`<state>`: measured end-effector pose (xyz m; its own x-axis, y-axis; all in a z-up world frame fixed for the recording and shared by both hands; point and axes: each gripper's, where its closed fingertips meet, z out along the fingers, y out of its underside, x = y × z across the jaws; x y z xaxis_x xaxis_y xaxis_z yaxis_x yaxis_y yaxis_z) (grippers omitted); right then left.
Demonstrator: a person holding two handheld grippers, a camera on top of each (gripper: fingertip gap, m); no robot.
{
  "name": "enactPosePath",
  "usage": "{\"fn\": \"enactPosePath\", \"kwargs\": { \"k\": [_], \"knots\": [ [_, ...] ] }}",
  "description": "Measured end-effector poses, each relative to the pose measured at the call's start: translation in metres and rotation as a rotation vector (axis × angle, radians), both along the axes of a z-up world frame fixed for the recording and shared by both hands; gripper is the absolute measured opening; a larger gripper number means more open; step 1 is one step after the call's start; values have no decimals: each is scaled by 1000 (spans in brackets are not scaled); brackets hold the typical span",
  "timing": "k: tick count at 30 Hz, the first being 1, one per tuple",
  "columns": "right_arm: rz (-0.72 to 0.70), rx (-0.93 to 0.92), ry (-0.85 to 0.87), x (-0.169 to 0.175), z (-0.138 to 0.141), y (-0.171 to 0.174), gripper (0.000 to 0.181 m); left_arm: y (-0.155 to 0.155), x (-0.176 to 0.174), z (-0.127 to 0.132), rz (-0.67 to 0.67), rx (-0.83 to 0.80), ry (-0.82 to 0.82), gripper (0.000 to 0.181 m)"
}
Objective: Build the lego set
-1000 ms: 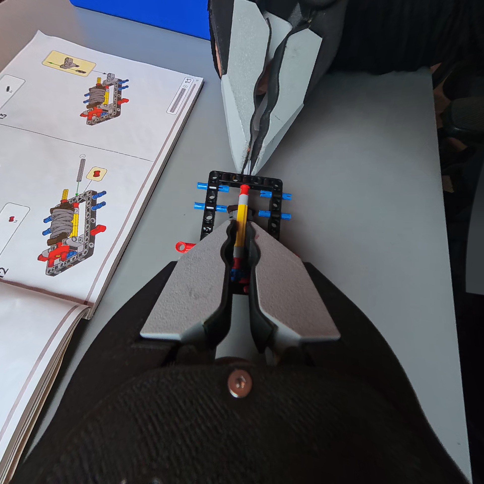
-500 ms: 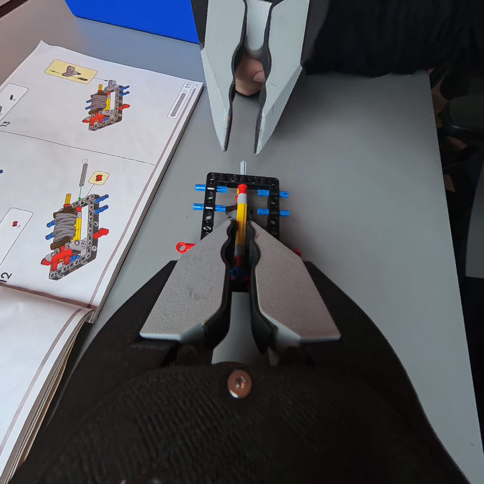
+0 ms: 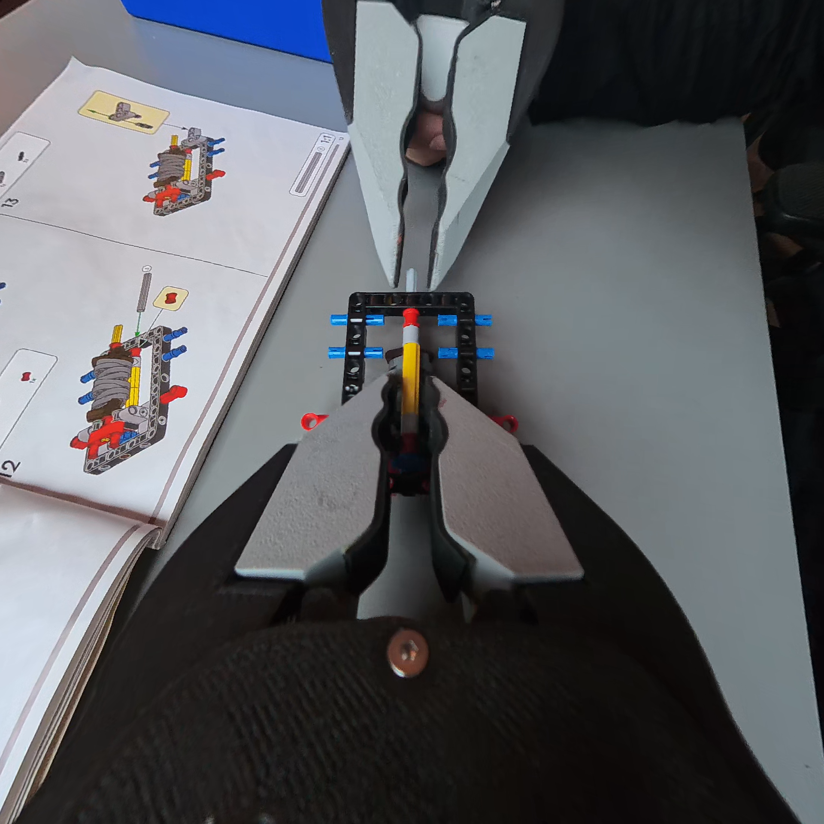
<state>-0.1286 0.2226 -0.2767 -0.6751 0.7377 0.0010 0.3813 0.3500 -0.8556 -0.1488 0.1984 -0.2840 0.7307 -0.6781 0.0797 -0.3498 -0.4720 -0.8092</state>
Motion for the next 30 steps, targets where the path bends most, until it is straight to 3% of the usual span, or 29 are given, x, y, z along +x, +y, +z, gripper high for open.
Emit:
{"fn": "enactPosePath", "kwargs": {
  "k": [3,30],
  "knots": [
    [3,27,-12,-1,-4,-1,2,-1,1,1,-8,6,-2,5],
    [8,44,-6,0,-5,-5,1,-1,-2,1,-6,-15,-24,5]
  ]
}}
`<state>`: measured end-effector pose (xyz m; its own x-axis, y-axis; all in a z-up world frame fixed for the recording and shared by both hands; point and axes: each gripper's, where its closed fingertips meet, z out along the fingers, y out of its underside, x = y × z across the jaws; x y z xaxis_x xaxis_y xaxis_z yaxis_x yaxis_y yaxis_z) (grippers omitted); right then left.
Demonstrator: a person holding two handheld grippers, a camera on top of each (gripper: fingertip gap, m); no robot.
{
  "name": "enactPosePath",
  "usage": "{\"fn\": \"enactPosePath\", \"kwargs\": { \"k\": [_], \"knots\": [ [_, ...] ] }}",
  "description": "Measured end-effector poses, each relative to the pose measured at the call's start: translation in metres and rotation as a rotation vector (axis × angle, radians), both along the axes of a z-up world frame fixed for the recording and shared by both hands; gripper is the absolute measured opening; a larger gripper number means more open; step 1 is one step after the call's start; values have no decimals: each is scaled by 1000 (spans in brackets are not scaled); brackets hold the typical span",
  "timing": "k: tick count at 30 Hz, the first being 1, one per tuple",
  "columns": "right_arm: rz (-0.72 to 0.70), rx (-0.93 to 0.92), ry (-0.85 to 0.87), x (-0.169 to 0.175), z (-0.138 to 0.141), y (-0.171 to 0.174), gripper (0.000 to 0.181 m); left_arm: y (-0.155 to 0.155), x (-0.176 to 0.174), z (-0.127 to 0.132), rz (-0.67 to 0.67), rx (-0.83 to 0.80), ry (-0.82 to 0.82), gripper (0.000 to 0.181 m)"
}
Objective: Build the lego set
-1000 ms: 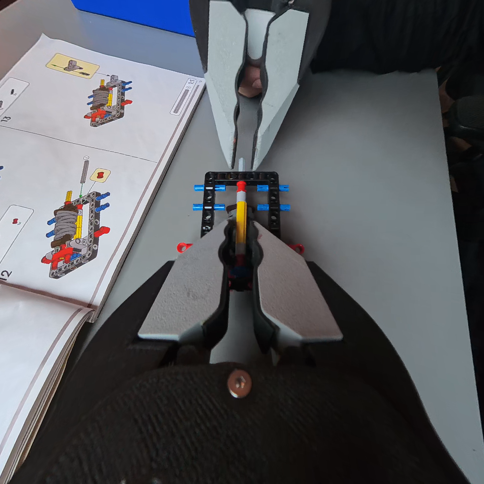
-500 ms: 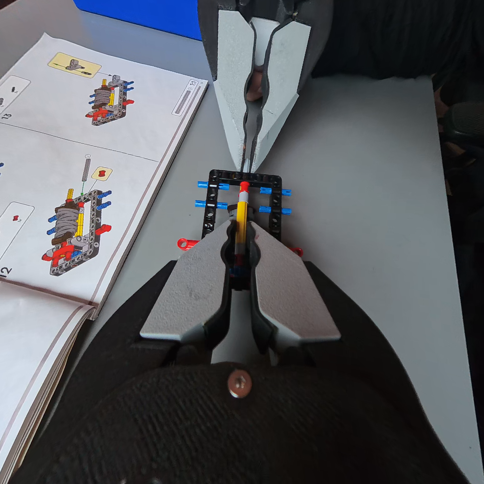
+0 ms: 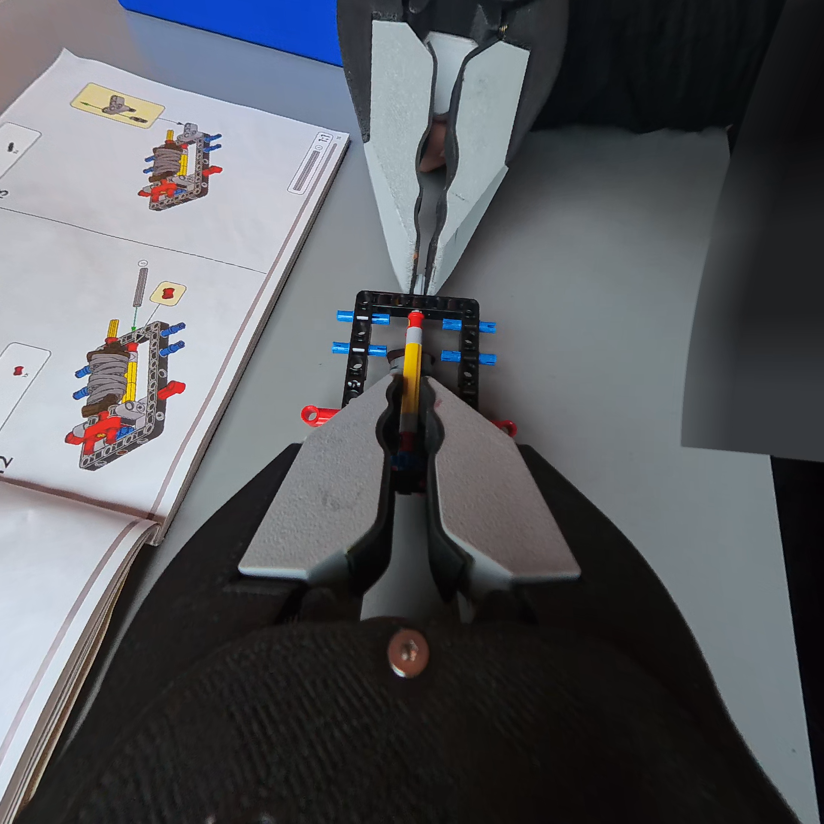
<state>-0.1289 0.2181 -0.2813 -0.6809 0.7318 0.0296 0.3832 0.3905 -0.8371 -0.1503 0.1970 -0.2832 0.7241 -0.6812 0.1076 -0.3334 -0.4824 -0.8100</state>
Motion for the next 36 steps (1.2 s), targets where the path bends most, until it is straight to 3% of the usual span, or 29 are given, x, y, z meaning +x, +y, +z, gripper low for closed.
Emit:
{"fn": "enactPosePath", "kwargs": {
  "k": [21,32,33,36],
  "knots": [
    [61,78,22,0,-2,-6,1,-1,1,0,11,-60,19,4],
    [12,46,25,-3,-1,-3,1,-1,-1,-1,4,-41,29,5],
    [3,42,18,-1,-2,-2,13,-1,0,-1,3,-43,24,5],
    [-6,3,-20,3,-3,1,12,-2,-1,0,1,-53,6,5]
  ]
}}
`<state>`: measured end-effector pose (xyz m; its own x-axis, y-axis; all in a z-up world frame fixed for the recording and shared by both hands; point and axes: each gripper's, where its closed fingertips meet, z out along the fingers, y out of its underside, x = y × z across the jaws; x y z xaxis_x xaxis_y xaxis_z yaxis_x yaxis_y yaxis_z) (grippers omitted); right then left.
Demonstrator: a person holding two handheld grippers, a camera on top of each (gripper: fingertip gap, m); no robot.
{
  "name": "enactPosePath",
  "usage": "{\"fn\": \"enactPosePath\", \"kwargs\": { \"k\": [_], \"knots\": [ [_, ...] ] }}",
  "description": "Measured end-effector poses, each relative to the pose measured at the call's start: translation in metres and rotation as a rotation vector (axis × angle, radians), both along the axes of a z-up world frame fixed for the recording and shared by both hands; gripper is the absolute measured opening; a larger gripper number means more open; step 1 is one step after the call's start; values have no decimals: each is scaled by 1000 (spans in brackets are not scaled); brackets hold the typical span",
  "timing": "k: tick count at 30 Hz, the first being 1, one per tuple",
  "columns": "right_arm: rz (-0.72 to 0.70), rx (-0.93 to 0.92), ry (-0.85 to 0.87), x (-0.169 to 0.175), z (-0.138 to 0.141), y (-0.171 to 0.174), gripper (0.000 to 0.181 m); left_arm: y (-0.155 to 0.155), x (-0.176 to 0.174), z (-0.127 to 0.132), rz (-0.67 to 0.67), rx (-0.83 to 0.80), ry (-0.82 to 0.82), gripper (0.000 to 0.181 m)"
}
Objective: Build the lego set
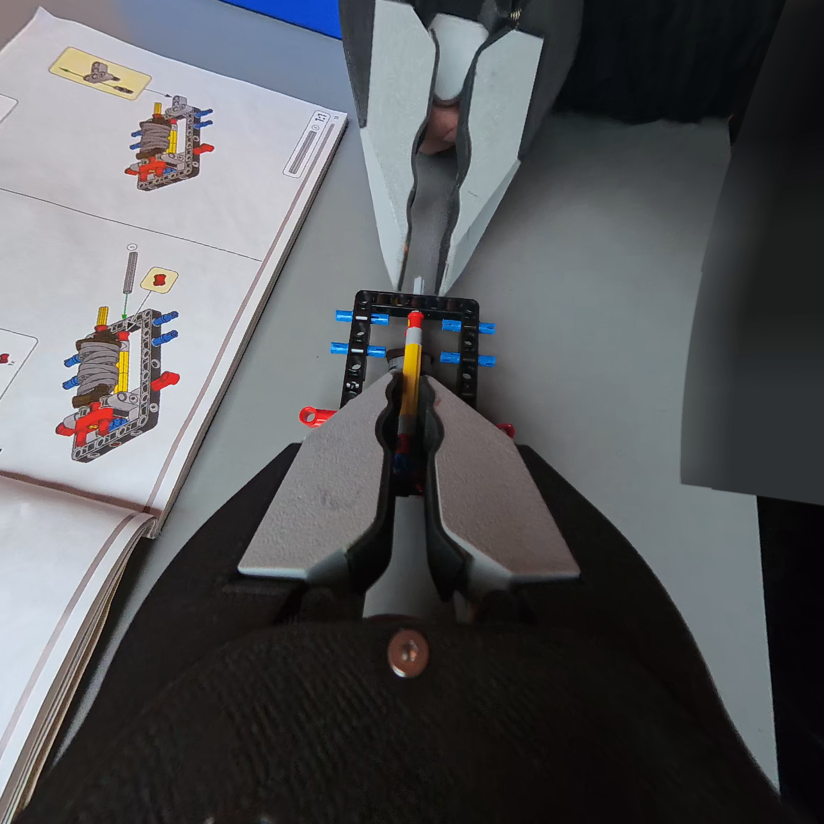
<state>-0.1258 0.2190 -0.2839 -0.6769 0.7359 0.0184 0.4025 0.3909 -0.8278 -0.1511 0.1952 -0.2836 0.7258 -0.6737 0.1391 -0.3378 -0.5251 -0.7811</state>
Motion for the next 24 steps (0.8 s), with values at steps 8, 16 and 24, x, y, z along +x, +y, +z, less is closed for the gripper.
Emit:
{"fn": "enactPosePath", "kwargs": {
  "k": [8,16,24],
  "knots": [
    [-1,-24,21,0,5,3,0,1,0,0,-2,-6,-25,5],
    [36,-6,34,1,6,0,0,1,1,1,-5,-39,-70,5],
    [62,24,44,0,4,-3,0,1,2,0,-13,-65,-57,4]
  ]
}}
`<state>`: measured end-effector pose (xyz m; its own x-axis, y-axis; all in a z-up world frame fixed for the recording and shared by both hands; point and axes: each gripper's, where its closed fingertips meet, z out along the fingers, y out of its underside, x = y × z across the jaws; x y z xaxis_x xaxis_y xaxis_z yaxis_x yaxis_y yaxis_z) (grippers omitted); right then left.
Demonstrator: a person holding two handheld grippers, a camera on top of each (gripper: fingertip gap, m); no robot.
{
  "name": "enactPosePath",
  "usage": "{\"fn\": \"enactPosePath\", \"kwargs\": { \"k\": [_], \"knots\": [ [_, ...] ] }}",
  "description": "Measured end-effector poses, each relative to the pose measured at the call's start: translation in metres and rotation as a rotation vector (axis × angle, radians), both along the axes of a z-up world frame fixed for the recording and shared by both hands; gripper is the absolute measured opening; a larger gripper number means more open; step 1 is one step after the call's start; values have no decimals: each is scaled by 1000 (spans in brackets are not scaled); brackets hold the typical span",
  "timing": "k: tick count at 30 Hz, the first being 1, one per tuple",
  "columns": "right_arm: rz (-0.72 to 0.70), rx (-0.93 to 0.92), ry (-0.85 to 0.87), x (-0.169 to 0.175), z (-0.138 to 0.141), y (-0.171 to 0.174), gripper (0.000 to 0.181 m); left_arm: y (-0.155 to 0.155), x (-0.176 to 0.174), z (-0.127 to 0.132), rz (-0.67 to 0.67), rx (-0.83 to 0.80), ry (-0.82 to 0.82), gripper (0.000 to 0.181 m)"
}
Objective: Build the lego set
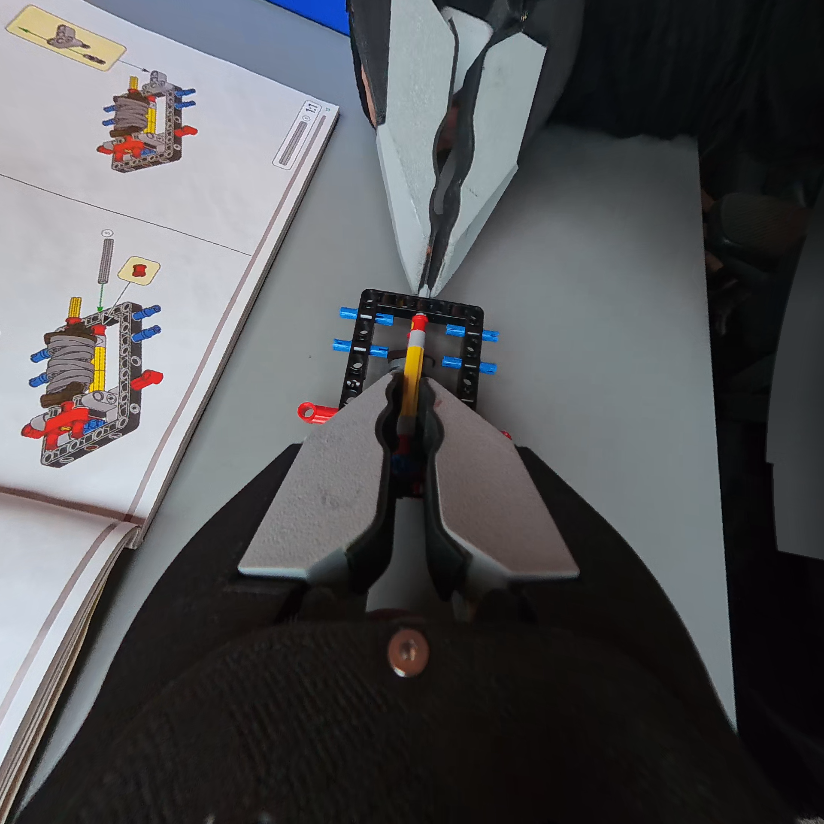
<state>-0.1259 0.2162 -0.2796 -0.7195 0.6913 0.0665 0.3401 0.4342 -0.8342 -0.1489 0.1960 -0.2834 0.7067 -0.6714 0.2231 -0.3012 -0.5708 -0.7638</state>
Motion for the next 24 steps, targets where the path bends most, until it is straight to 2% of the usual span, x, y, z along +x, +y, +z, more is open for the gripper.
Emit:
{"fn": "enactPosePath", "kwargs": {
  "k": [14,20,24],
  "knots": [
    [14,4,2,-1,0,-3,0,0,1,0,4,-1,14,4],
    [-70,-22,-8,-9,0,6,0,3,-3,-1,14,46,64,5],
    [-69,-69,-29,-3,2,5,5,3,-2,-1,13,59,57,5]
  ]
}}
